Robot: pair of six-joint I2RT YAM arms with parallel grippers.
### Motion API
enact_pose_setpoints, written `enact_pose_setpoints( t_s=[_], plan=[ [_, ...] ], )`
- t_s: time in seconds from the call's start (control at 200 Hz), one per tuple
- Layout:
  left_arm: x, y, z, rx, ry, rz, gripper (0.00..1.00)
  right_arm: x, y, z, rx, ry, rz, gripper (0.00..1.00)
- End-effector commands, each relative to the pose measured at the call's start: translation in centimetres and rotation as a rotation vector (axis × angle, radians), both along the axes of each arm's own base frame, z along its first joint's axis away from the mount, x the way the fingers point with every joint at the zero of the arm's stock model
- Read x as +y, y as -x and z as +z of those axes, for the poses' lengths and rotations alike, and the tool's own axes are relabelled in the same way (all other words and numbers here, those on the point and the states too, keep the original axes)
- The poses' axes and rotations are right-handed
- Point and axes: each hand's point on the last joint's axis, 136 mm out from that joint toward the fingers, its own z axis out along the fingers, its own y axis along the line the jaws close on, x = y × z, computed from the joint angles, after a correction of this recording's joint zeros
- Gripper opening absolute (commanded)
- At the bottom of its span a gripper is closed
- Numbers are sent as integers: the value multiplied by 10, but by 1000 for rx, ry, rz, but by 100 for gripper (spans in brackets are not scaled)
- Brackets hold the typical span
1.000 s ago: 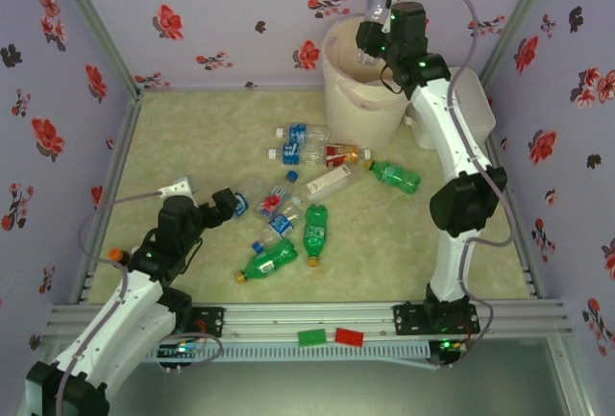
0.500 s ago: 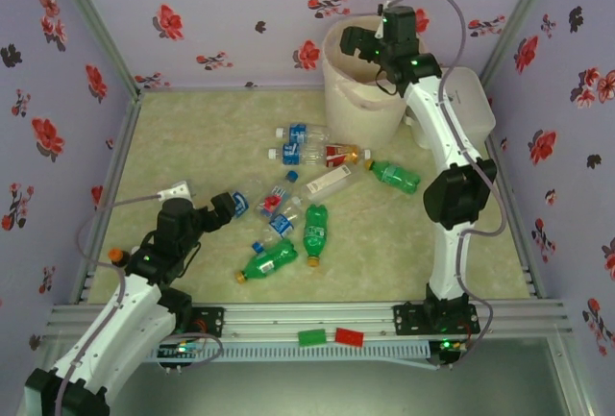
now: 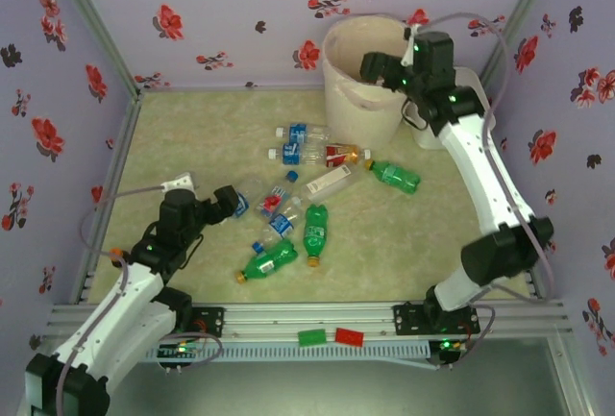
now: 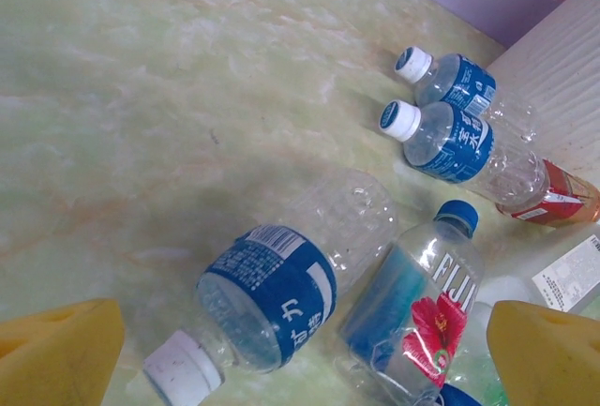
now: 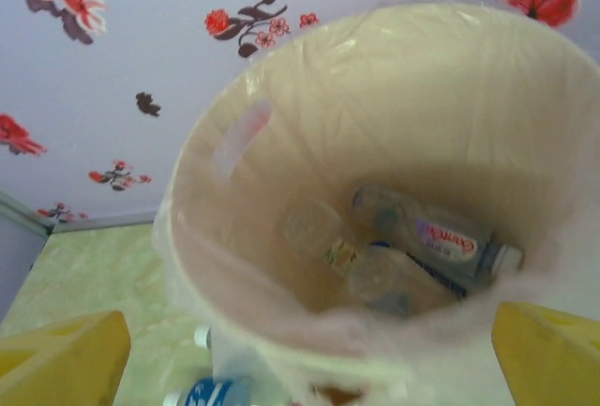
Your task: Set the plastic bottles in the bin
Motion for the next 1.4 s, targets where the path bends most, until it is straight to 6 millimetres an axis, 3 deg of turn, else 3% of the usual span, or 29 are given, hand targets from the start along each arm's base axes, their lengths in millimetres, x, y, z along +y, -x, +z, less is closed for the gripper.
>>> enact_pose_setpoints(
  t_s=[0.0, 0.155, 0.36, 0.57, 0.815, 1.115, 1.395],
  plan=[
    [-11, -10, 25, -41, -9, -67, 100, 1, 30, -6, -21, -32, 52, 100],
    [-45, 4, 20, 43, -15, -293, 100, -2, 79, -51, 42, -98, 54, 100],
    [-78, 42, -1, 169, -9, -465, 100, -12, 138, -148, 204, -111, -13, 100],
    [-94, 81, -29, 305, -32, -547, 99, -22, 173, -209, 264, -131, -96, 100],
    [-96, 111, -53, 381, -130, -576, 93, -10, 170, -234, 278, -218, -115, 100],
    [-102, 138, -85, 470, -205, -622, 91, 12, 162, -237, 292, -204, -69, 100],
    [-115, 145, -101, 479, -279, -668, 89, 26, 159, -237, 300, -205, -32, 100]
  ],
)
